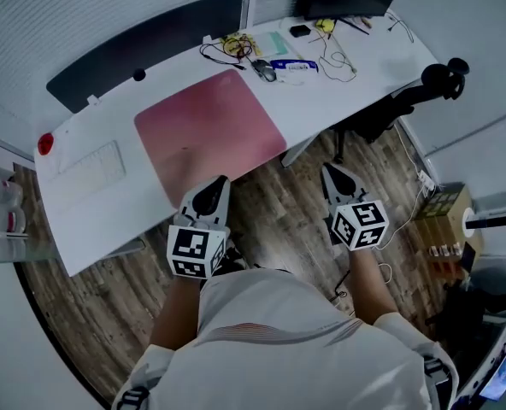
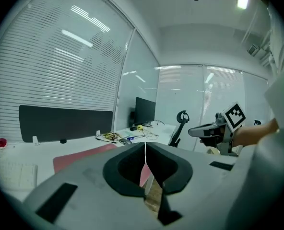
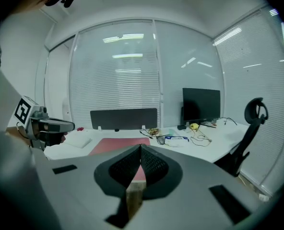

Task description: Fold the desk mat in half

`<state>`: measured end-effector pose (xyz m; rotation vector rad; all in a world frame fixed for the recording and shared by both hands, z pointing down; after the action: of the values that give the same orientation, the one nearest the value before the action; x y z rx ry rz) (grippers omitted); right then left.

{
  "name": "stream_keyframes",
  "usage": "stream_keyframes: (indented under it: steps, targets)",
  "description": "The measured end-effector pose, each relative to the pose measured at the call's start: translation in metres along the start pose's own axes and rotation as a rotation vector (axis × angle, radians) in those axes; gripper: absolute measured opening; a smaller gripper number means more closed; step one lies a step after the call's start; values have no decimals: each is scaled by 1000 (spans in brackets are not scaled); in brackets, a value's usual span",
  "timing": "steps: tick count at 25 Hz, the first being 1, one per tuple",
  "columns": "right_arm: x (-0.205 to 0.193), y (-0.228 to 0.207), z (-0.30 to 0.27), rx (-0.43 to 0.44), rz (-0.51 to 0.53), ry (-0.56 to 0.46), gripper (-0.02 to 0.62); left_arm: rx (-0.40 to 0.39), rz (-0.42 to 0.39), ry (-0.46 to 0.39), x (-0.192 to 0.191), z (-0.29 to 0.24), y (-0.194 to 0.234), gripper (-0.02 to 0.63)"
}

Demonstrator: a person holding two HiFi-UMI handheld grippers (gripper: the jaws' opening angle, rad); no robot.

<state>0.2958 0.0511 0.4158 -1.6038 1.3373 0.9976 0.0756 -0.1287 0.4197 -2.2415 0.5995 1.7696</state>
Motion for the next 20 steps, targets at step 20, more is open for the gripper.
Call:
stream_keyframes:
  steps: [20]
  targets:
    - [-44, -105, -199, 417, 72, 427, 125, 431, 224, 165, -22, -80, 14, 20]
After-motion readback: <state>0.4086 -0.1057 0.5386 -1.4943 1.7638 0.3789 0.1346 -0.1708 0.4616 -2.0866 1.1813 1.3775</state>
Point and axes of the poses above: the fingertips, and each gripper's own axes: z backward along the fingers, y to its left, x out of its top, the point moved 7 cm from there along z, backward along the fingers, and after that the axes turned 13 degrees about x, right-handed, at the moved point
